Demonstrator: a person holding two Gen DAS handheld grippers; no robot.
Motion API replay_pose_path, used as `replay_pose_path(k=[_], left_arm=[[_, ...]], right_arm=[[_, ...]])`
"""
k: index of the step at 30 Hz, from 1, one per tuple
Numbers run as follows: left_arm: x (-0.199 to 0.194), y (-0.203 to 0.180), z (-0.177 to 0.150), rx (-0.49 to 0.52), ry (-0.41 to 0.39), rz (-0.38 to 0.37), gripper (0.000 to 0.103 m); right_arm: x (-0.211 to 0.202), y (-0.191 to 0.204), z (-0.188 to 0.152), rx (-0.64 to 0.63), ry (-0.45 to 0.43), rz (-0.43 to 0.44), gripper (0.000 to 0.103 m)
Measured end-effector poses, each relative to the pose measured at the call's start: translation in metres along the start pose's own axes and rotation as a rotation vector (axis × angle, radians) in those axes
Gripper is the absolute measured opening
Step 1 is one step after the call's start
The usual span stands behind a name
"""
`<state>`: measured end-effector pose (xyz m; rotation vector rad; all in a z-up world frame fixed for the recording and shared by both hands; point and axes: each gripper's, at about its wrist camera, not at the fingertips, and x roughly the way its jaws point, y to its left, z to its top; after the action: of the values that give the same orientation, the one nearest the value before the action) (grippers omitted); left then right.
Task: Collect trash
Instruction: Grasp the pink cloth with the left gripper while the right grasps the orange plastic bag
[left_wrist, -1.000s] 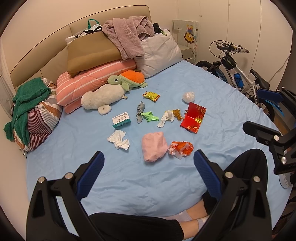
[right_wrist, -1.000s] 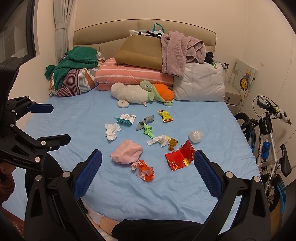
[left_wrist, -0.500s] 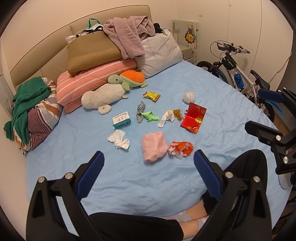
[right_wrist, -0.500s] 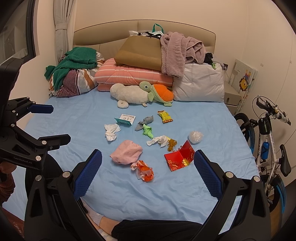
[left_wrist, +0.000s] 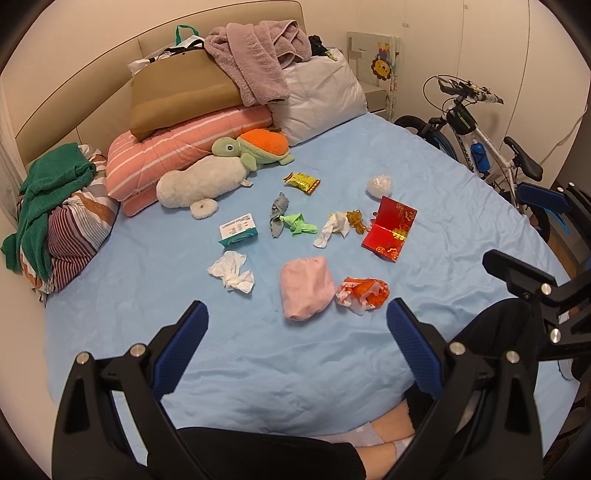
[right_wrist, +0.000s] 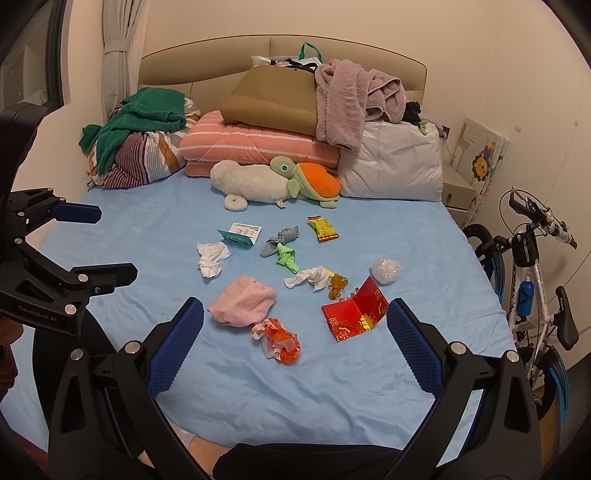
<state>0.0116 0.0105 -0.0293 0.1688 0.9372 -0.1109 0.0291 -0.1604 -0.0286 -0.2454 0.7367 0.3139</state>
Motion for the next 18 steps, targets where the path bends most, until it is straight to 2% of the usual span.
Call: replay_pose_path(k=[9, 18], left_arm=[[0.065, -0.003, -0.008, 0.002, 0.073, 0.006, 0.097], [0.136, 0.007, -0.018, -0.013, 0.119, 0.045, 0.097]], right_arm=[[0.065, -0.015, -0.025, 0.078, 0.035, -0.029, 0.096], [0.143, -0.017, -0.054, 0.067, 0.108, -0.026, 0.096]])
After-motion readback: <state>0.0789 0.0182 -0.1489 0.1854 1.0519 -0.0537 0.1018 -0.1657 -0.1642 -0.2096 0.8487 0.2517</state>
